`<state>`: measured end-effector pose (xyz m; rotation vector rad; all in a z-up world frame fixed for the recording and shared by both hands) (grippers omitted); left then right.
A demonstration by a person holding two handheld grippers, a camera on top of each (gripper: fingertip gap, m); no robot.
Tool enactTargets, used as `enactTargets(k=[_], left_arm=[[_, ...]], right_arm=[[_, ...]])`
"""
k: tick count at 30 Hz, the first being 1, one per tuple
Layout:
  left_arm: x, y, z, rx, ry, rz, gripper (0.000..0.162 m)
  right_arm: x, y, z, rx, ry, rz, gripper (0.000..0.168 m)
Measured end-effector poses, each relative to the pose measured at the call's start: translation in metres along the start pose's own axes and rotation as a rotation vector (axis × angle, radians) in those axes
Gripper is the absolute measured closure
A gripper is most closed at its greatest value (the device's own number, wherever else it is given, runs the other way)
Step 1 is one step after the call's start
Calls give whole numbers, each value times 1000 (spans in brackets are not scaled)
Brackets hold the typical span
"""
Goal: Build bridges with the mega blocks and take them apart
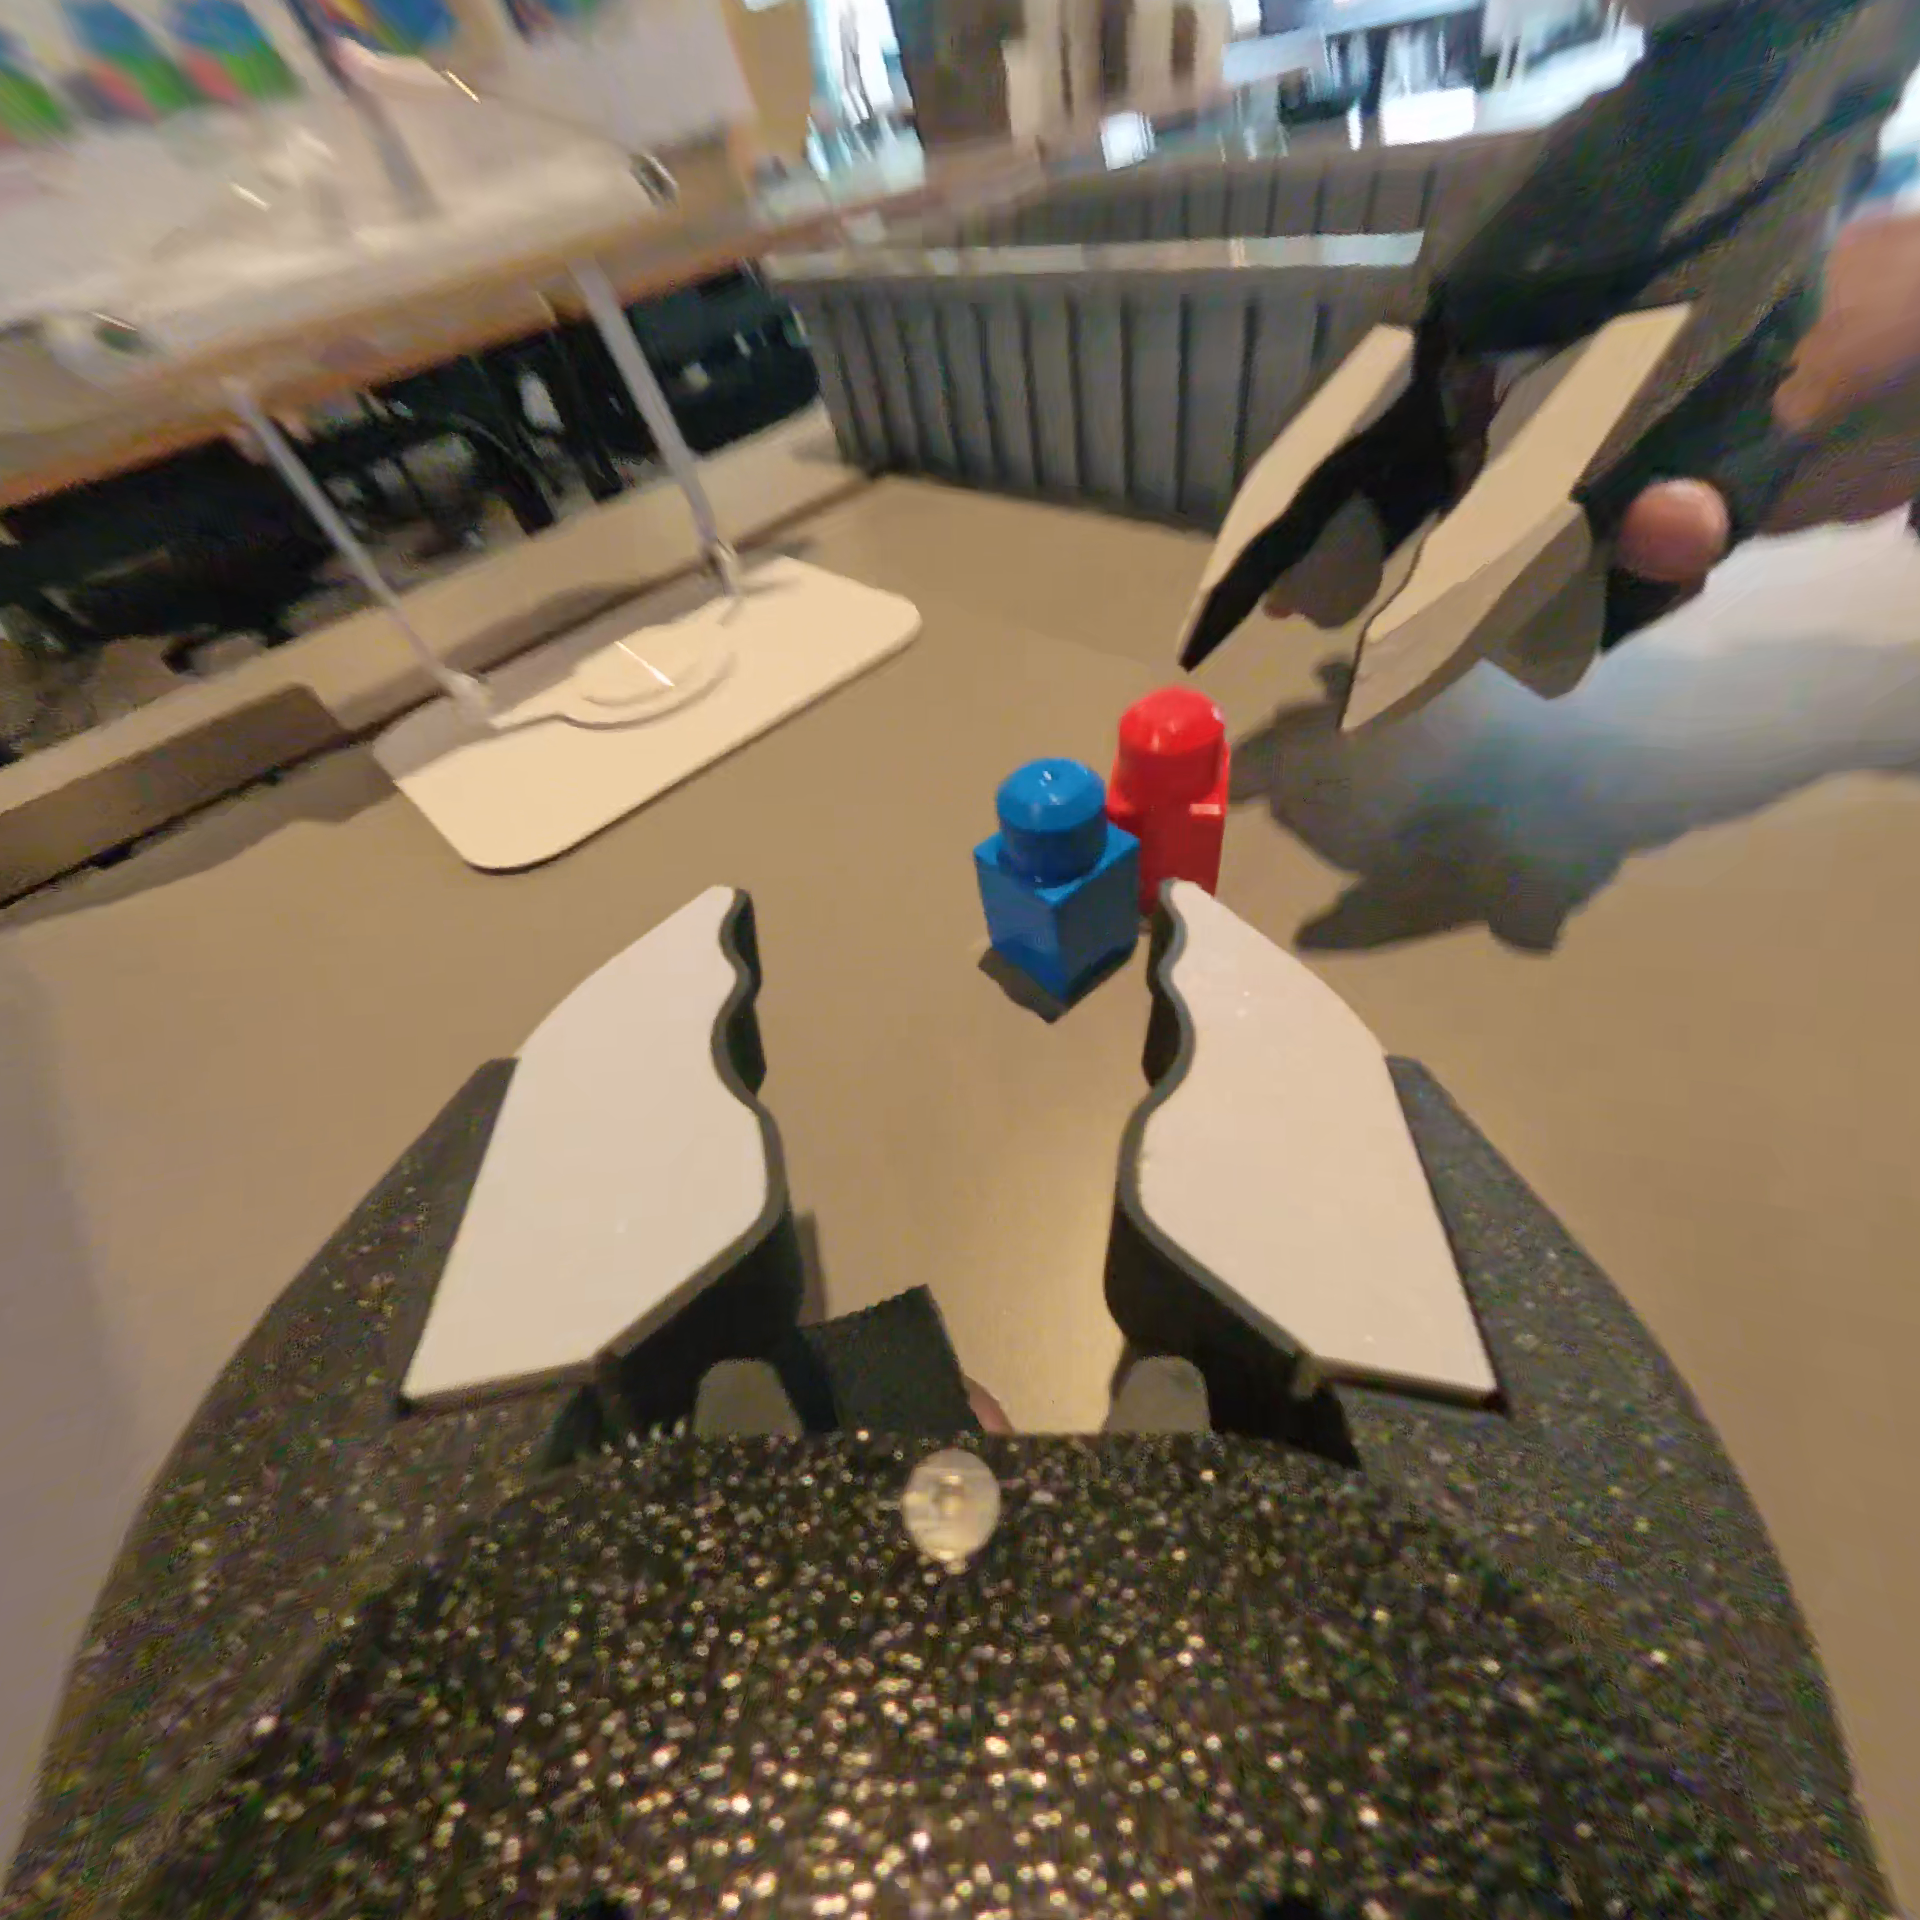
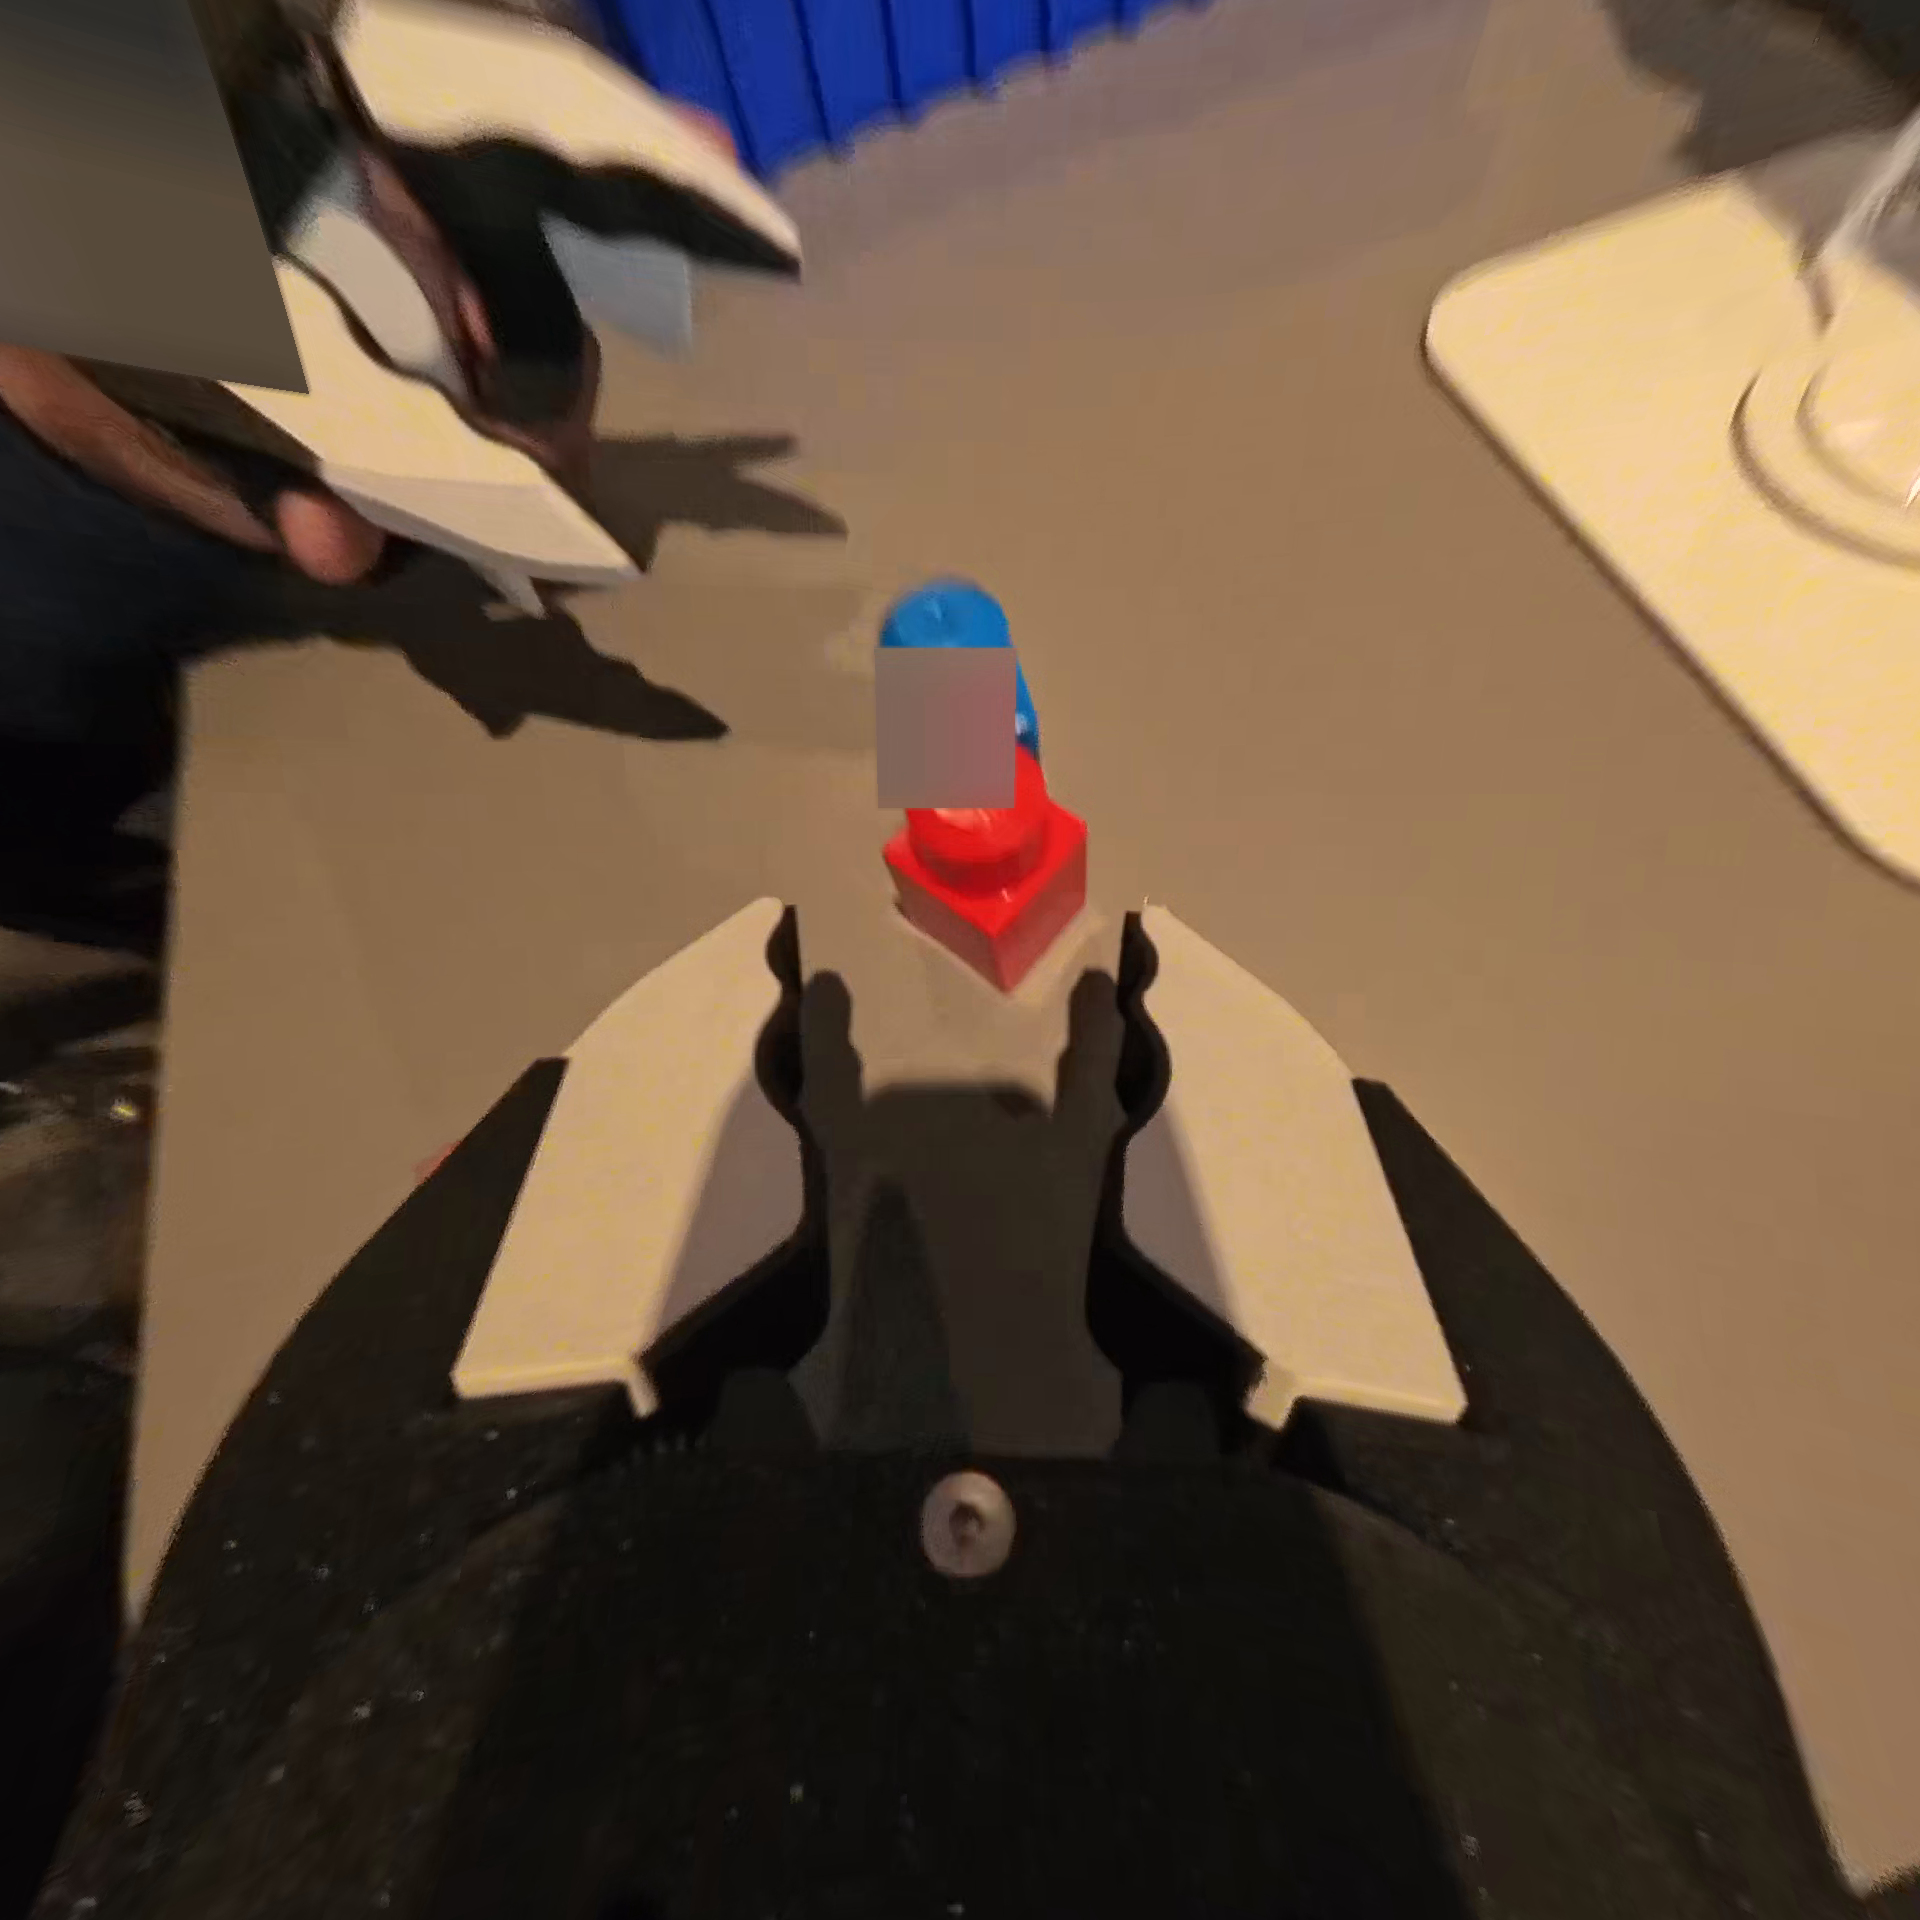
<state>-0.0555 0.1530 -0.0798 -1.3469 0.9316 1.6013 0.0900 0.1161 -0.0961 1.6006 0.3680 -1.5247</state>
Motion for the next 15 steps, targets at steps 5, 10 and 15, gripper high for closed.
enactTargets(k=[5, 10, 15], left_arm=[[-34, 39, 16, -173, 28, -292, 105], [-48, 65, 33, -354, 6, -432, 114], [-44, 83, 39, -425, 19, -456, 117]], right_arm=[[-74, -6, 49, -141, 65, -328, 115], [-121, -53, 94, -241, 94, -521, 124], [-144, -94, 125, -338, 141, -531, 128]])
Point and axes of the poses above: each gripper's, where its closed fingertips meet, y back along the fingers, x out of its underside, z = x × y across the jaws, the point moved 3 cm from there along y, back along the fingers, and after that the axes turned 13 degrees about -z, right-handed, at the moved point
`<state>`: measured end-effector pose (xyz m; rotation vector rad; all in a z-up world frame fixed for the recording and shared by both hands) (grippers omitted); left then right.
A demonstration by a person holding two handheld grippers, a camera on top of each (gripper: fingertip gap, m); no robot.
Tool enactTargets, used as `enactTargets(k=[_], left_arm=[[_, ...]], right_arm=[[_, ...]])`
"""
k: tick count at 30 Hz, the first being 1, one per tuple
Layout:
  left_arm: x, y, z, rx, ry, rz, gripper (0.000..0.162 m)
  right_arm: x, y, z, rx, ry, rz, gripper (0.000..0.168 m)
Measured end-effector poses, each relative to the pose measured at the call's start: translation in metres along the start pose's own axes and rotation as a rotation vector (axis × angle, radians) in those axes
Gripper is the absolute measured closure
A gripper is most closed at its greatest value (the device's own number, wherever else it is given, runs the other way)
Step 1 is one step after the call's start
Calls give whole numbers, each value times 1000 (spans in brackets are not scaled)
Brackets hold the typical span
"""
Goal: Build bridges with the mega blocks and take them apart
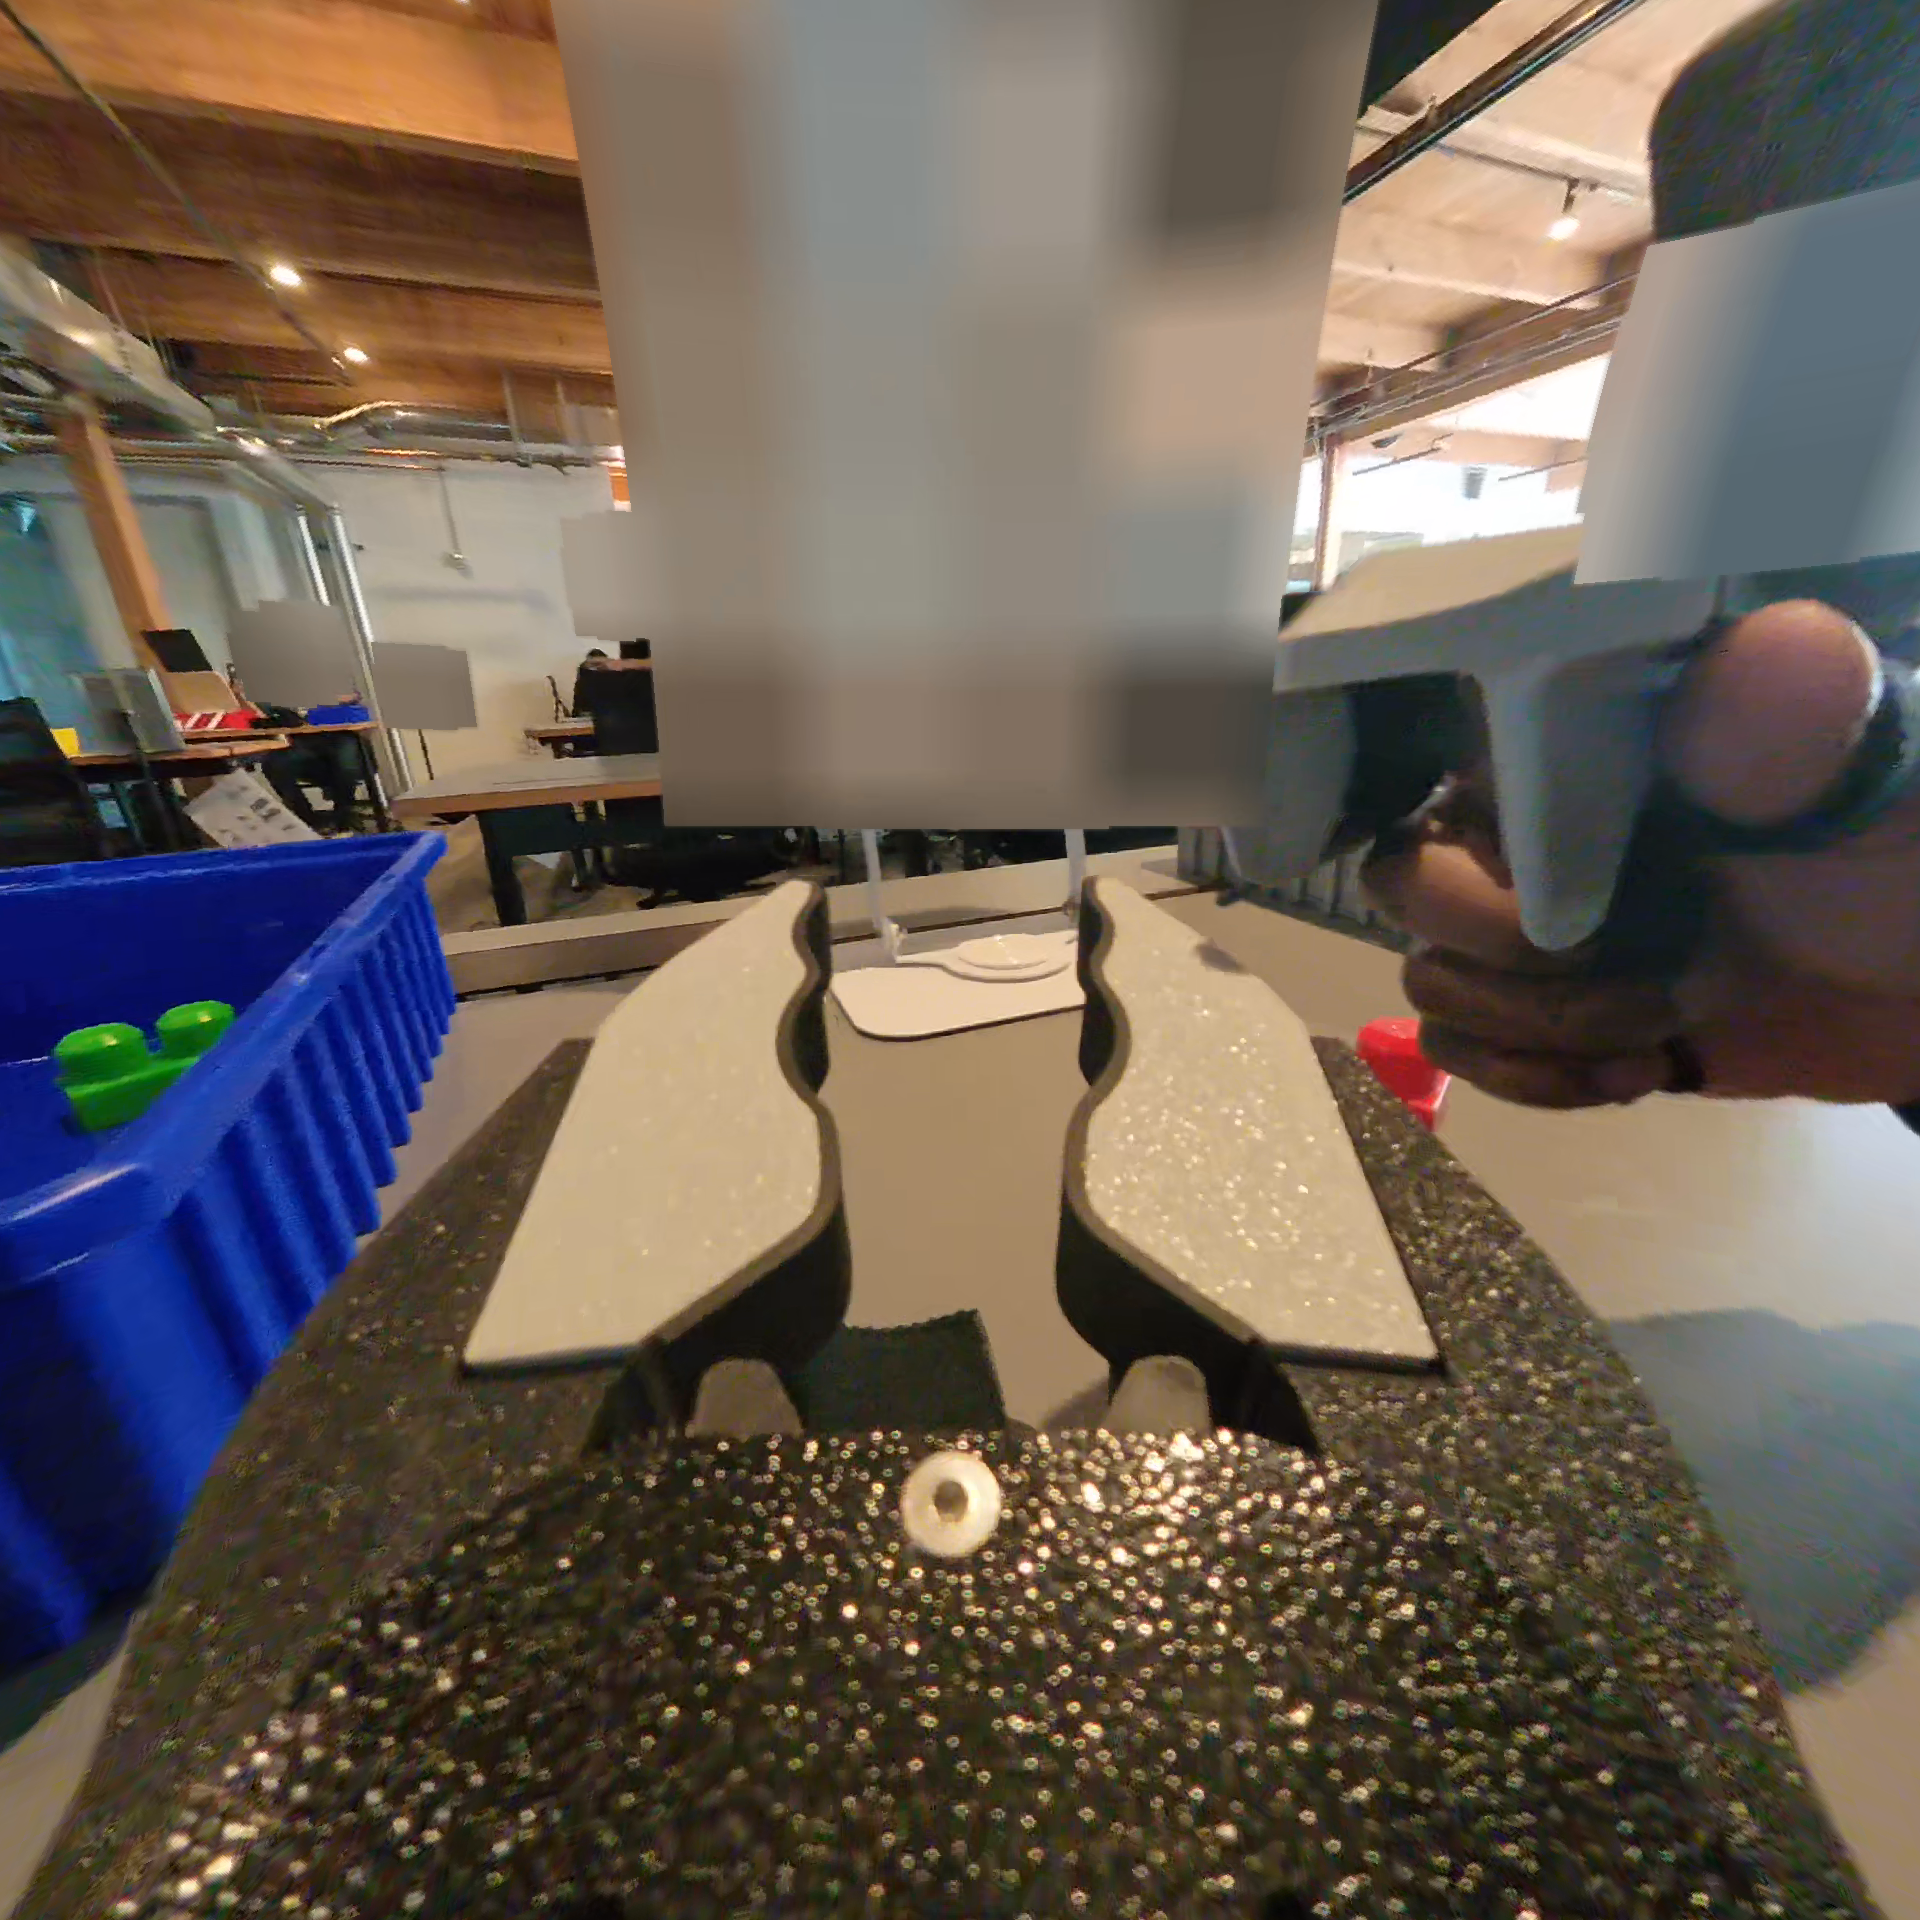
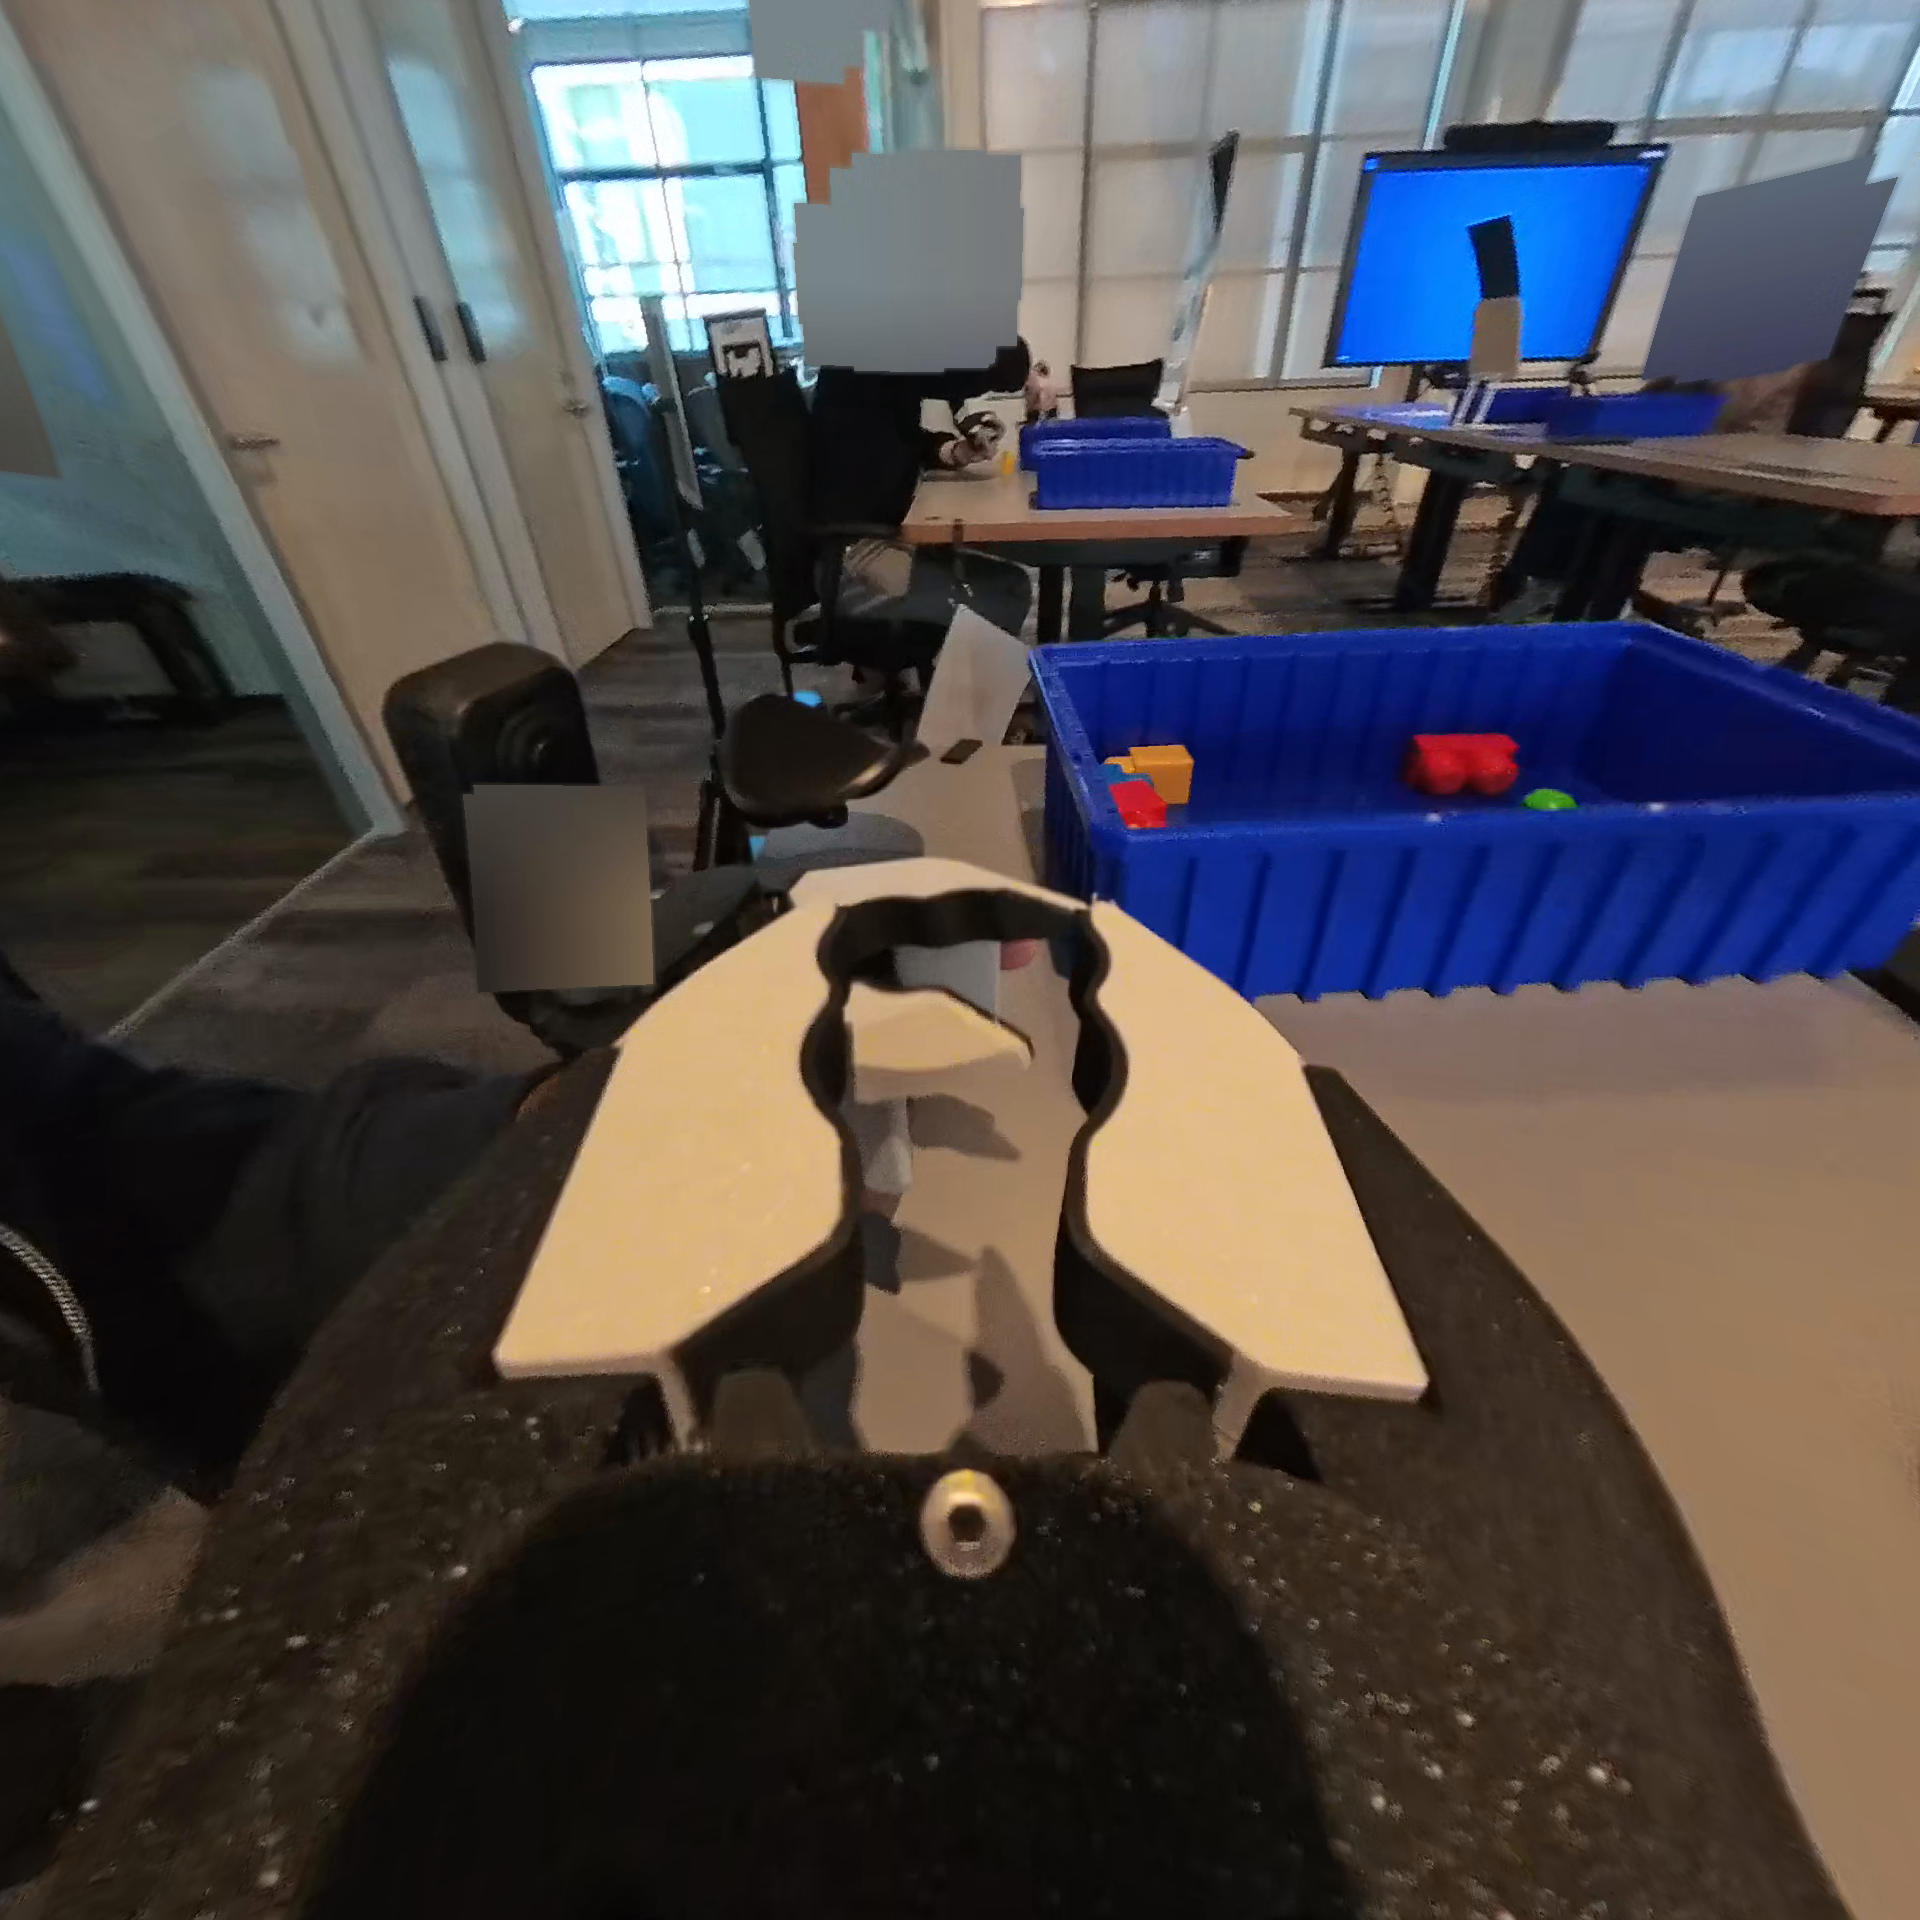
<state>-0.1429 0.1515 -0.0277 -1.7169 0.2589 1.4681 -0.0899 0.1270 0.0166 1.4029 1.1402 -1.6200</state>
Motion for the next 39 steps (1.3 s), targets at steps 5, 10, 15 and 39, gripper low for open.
enactTargets(k=[5, 10, 15, 39], left_arm=[[-5, 12, 13, -34, -19, -39, 119], [-9, 15, 18, -28, -4, -69, 120], [-9, 17, 20, -24, -31, -69, 120], [-20, 30, 28, -20, 103, -162, 119]], right_arm=[[-21, -43, -33, -28, 196, 137, 132], [-32, -115, -107, -99, 400, 328, 131], [1, -202, -190, -258, 535, 548, 120], [185, -290, -344, -434, 452, 1476, 118]])
Point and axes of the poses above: each gripper's, where its closed fingertips meet, y back along the fingers, x out of its underside, z = x × y across the jaws, the point moved 3 cm from there along y, back along the fingers, and after that the axes turned 13 degrees about -z, right-handed, at the moved point
